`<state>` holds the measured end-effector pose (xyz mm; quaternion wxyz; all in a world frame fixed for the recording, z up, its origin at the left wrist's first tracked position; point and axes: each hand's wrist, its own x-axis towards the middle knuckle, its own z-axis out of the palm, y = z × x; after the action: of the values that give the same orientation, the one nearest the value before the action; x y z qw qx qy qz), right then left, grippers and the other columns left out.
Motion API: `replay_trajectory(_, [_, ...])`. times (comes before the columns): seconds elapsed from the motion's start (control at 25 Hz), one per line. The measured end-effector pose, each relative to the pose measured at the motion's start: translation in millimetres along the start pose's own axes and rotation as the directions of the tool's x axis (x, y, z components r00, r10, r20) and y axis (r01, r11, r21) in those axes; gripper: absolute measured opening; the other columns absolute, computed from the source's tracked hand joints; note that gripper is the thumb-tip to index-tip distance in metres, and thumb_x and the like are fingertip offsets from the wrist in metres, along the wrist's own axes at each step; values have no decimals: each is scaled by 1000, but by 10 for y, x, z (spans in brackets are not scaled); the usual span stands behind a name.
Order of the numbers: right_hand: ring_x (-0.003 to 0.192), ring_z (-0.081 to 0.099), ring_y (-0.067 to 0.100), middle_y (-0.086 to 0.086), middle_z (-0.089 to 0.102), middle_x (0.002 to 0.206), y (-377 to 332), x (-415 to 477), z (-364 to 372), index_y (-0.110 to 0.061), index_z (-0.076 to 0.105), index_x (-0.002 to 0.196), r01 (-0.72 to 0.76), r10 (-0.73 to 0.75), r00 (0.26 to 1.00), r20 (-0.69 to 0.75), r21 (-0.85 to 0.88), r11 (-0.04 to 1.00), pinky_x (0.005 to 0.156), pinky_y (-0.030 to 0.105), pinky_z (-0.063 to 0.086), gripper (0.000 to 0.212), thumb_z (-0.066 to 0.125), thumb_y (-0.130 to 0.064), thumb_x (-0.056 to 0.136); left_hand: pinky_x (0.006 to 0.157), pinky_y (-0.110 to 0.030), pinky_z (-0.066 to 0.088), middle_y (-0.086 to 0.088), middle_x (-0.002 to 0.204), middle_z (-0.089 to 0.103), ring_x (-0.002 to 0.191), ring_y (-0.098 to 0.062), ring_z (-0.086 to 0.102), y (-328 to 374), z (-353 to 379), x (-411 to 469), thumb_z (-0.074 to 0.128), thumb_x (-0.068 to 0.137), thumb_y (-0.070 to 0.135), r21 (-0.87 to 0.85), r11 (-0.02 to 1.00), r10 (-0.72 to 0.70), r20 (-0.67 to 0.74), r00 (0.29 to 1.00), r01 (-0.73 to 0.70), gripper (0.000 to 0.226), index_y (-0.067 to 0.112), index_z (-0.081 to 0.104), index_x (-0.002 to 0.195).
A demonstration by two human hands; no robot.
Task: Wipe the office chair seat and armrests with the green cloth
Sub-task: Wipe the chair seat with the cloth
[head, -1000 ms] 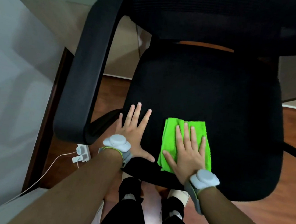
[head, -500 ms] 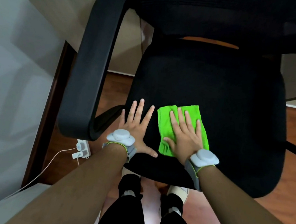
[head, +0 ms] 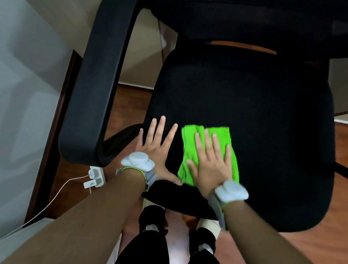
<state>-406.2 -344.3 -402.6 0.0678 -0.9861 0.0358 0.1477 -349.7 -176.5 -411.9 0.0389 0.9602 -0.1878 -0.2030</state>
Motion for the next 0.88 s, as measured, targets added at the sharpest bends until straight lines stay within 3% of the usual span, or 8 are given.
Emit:
replay_trajectory(0.16, [147,2,19,-2,0,160,74,491,-132,-27,-2,149,-121,120,993,15,57,991,117,49,2,65,20,-50,93,111,-47,-10,4,156,-26,143,-18,-23,-7,2,10,41,17,97,7,1000,14,-11,1000,-14,154,35,-15,147])
replay_trajectory(0.24, [145,19,21,2,15,158,-78,-48,-39,-24,13,149,-28,27,1000,-13,-12,1000,115,52,14,64,26,-47,91,112,-47,-7,2,156,-24,144,-19,-21,1,38,24,49,23,90,22,1000,-7,-20,1000,8,150,36,-20,145])
replay_trajectory(0.32, [139,34,21,2,28,154,-159,-594,58,-23,27,146,113,-113,994,3,-58,992,113,52,21,63,31,-46,87,114,-50,10,-2,160,-7,146,-23,-2,27,81,19,65,40,73,74,995,-66,-91,994,73,139,35,-19,145])
replay_trajectory(0.36, [137,37,20,1,32,152,-154,-680,83,-23,29,145,149,-148,989,19,-66,987,112,51,22,63,32,-45,86,113,-51,17,-3,160,0,146,-24,5,28,97,20,67,44,69,85,992,-83,-129,988,94,136,34,-14,147])
replay_trajectory(0.48, [138,37,18,0,38,149,-119,-519,17,-23,32,144,108,-110,994,-23,-92,990,113,48,21,61,33,-44,87,112,-51,12,-6,159,6,146,-23,5,-17,119,62,51,30,84,49,998,-18,-137,990,25,141,32,-4,149])
replay_trajectory(0.64, [135,41,18,0,42,147,-141,-869,107,-22,37,142,188,-187,982,14,-101,977,108,48,21,61,35,-42,84,109,-52,30,-4,157,5,142,-25,9,60,128,46,71,46,51,56,994,-82,-159,984,92,133,32,-13,148])
replay_trajectory(0.72, [134,42,17,0,43,146,-131,-832,103,-23,38,142,197,-198,980,4,-108,974,110,49,23,60,34,-43,85,111,-52,25,-3,157,-2,143,-24,2,44,117,43,73,47,52,54,994,-91,-117,989,98,132,33,-10,148])
replay_trajectory(0.88, [138,35,18,0,37,150,-156,-455,15,-23,31,145,123,-127,991,-30,-121,985,110,52,30,61,33,-45,88,112,-49,-2,1,157,-15,144,-20,-15,-11,79,41,53,34,80,47,999,-6,-22,1000,7,139,35,-16,146])
